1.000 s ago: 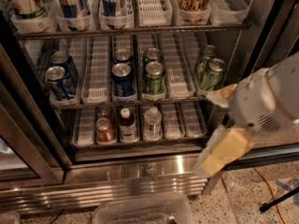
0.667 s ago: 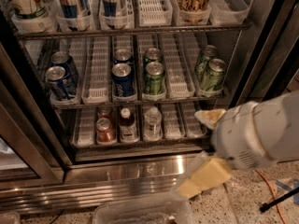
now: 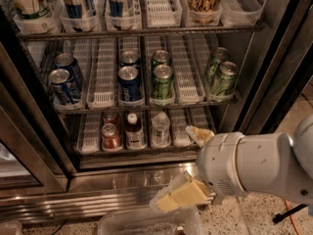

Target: Pick blue plastic bottle from bottom shelf of fridge

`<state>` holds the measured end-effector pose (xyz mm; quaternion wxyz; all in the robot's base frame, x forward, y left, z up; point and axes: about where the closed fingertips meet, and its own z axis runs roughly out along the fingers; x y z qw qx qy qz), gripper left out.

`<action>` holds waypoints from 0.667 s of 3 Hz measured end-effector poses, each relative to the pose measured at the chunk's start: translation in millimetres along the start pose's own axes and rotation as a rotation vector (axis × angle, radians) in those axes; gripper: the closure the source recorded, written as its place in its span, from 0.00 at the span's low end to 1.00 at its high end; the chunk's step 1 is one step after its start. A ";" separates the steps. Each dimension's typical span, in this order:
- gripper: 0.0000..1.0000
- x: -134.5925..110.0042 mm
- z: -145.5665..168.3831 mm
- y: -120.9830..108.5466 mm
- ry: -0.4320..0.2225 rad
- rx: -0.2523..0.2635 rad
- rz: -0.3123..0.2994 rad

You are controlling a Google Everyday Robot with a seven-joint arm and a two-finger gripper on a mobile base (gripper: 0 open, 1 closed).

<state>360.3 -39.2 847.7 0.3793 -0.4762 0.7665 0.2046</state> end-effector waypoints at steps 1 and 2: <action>0.00 -0.7 -0.7 -0.8 -0.001 0.002 0.002; 0.00 5.0 3.7 -11.6 0.019 0.062 0.015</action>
Offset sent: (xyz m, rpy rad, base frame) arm 0.0285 -0.0202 -0.0186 -0.0765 -0.0428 -0.1687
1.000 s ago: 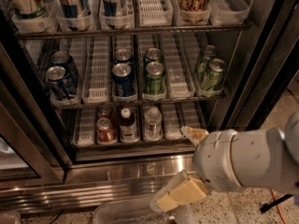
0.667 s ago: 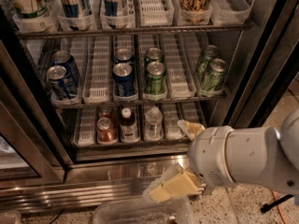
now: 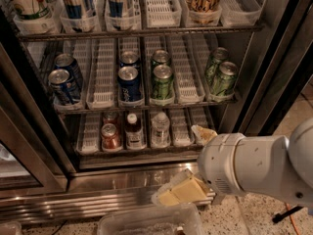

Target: Pick blue plastic bottle from bottom shelf of fridge

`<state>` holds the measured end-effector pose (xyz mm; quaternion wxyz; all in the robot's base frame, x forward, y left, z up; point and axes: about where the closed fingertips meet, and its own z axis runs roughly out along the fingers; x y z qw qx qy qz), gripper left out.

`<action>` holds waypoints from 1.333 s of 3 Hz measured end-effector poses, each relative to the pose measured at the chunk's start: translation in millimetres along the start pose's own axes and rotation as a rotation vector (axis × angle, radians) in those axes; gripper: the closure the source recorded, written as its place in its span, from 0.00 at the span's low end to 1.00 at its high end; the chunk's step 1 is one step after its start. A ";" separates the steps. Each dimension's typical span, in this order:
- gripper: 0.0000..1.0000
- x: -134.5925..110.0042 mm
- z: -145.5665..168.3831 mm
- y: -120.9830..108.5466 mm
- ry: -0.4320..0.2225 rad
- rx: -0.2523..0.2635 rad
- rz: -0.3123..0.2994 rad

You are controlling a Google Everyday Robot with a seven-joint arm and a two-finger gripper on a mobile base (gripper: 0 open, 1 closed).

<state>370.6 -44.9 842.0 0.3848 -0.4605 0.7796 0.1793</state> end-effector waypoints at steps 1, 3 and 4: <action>0.00 6.8 12.0 -16.9 -0.001 0.111 -0.023; 0.00 0.5 28.5 -51.2 -0.095 0.244 -0.117; 0.00 -11.8 35.6 -59.4 -0.250 0.221 -0.075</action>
Offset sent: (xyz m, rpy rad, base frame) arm 0.0576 -0.0169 -0.0189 -0.1191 -0.3386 -0.1272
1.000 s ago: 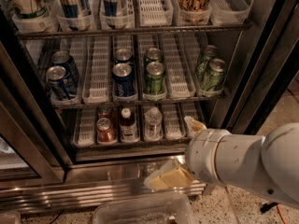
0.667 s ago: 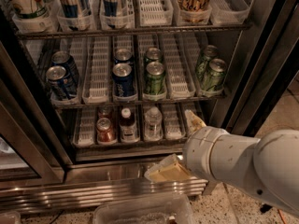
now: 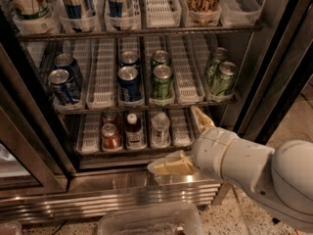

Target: Pick blue plastic bottle from bottom shelf of fridge

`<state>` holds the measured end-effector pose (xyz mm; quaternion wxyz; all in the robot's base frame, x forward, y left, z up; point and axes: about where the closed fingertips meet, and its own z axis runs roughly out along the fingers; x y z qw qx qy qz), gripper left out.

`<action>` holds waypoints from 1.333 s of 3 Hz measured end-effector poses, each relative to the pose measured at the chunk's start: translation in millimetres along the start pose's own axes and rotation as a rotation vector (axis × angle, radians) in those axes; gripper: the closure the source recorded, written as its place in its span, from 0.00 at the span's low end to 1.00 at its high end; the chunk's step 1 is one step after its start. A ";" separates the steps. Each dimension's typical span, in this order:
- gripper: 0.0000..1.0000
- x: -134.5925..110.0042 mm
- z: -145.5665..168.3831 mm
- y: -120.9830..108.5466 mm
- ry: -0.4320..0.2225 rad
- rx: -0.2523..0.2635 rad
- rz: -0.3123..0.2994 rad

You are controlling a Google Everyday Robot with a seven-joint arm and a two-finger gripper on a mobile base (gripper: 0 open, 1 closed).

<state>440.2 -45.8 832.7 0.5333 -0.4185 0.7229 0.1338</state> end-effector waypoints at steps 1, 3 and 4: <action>0.00 11.2 9.1 -1.7 -0.119 -0.005 -0.021; 0.00 26.5 16.1 -0.2 -0.160 -0.022 -0.034; 0.00 27.3 25.9 1.1 -0.194 -0.005 -0.016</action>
Offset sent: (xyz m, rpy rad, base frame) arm 0.0051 0.0004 -0.0092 0.0673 -0.0655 0.0314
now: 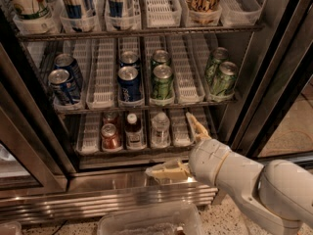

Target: Pick blue plastic bottle from bottom shelf of fridge

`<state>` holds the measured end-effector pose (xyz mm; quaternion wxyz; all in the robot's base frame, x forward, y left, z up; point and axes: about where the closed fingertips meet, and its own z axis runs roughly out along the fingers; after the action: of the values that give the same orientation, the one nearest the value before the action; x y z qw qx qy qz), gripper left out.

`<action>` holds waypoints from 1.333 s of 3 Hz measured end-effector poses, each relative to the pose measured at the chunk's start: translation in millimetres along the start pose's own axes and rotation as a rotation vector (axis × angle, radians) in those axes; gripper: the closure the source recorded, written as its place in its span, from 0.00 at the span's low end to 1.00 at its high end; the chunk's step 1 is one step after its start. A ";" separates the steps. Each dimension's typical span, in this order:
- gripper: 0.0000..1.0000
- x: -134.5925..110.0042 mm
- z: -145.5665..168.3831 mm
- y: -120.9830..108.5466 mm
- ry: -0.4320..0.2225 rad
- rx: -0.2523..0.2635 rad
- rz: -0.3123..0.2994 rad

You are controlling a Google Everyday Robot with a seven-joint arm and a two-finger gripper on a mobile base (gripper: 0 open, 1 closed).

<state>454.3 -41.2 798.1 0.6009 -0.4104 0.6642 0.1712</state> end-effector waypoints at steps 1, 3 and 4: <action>0.00 6.4 12.7 5.0 -0.058 0.035 0.033; 0.00 20.9 41.9 31.1 -0.159 0.065 0.066; 0.00 37.7 58.3 47.9 -0.183 0.066 0.096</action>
Offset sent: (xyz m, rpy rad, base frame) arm 0.0084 0.0414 -0.0357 0.2032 -0.0867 -0.0510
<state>458.9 16.9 737.2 0.6635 -0.3408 0.6305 0.2145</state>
